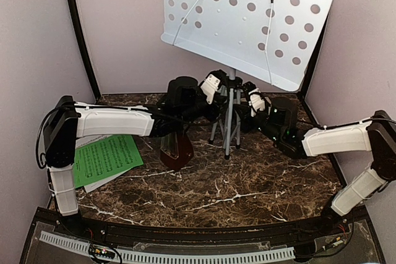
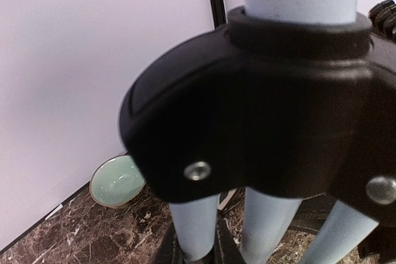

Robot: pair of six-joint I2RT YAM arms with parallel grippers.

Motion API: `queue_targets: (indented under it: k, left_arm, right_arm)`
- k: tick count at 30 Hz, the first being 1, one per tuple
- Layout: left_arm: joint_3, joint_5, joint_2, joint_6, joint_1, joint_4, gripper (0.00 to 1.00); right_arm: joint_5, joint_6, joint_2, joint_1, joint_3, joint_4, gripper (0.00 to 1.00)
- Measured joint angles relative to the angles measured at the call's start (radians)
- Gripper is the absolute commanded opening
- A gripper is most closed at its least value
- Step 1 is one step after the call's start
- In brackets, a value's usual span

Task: Set up the instrument practice props

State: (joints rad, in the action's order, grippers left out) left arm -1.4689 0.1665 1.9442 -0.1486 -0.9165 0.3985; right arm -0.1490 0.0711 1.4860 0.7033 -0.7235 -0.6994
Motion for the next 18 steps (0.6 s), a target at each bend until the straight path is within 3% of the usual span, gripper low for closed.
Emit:
queue_targets:
  k: [18]
  left_arm:
    - [-0.054,-0.127,-0.012,-0.042,0.063,-0.136,0.00]
  right_arm:
    - [0.213,0.063,0.000,-0.090,-0.110,0.203,0.00]
